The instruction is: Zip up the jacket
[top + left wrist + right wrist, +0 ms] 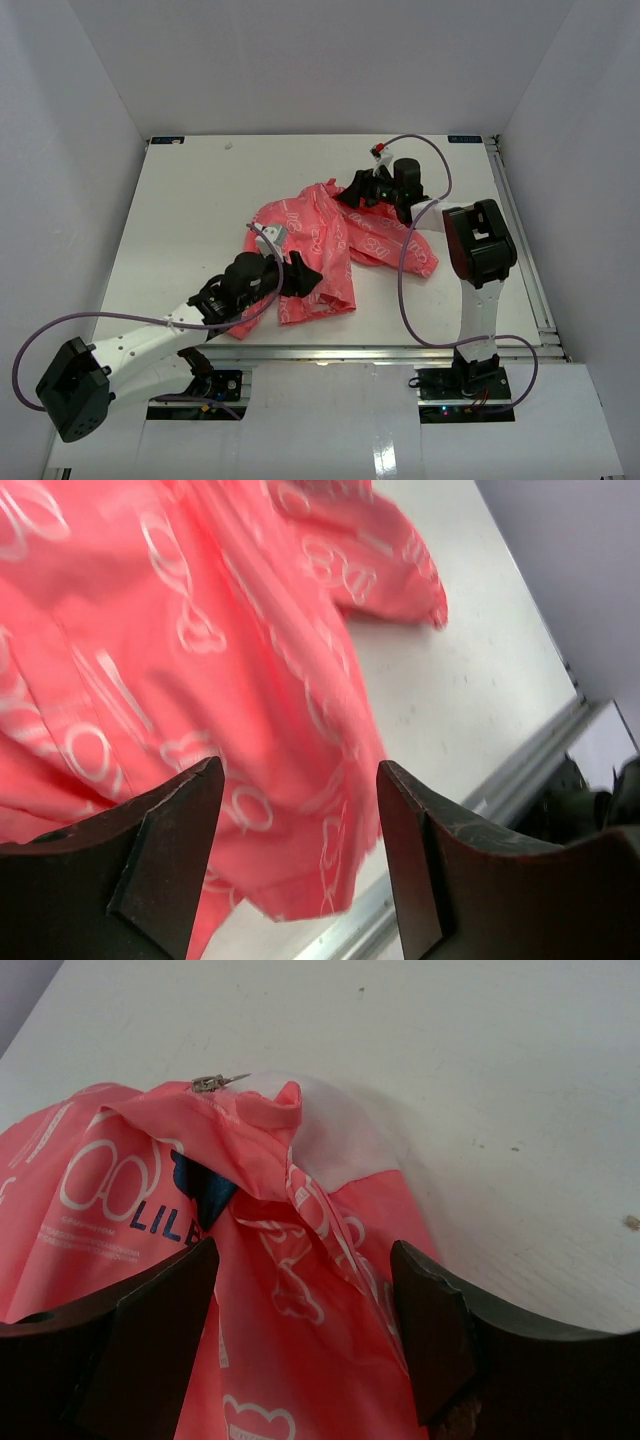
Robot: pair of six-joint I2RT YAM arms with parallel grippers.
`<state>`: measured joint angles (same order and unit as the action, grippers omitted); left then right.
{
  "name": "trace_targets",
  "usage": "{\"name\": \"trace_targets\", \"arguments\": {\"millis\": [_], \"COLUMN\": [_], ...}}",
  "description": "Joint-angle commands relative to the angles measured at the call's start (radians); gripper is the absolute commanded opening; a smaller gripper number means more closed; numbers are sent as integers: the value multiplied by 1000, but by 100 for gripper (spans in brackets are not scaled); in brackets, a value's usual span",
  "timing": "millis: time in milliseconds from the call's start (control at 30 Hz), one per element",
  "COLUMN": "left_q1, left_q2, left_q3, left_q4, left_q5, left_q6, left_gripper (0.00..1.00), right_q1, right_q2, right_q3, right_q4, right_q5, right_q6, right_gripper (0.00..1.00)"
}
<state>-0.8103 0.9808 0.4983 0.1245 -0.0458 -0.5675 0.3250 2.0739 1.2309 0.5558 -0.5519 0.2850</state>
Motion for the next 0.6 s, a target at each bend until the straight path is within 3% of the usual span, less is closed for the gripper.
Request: {"name": "trace_targets", "arguments": {"millis": [0, 200, 333, 467, 533, 567], "left_q1": [35, 155, 285, 338, 341, 343], "left_q2": [52, 146, 324, 532, 638, 683], "left_q3": [130, 234, 292, 322, 365, 390], "left_q4": [-88, -113, -86, -11, 4, 2], "left_q5": [-147, -122, 6, 170, 194, 199], "left_q6": [57, 112, 149, 172, 197, 205], "left_gripper": [74, 76, 76, 73, 65, 50], "right_q1": [10, 10, 11, 11, 10, 9], "right_q2": [-69, -27, -5, 26, 42, 50], "right_q3": [-15, 51, 82, 123, 158, 172], "right_q4": [15, -96, -127, -173, -206, -213], "right_q5": [-51, -40, -37, -19, -7, 6], "right_q6": [-34, -129, -174, -201, -213, -216], "right_gripper": [77, 76, 75, 71, 61, 50]}}
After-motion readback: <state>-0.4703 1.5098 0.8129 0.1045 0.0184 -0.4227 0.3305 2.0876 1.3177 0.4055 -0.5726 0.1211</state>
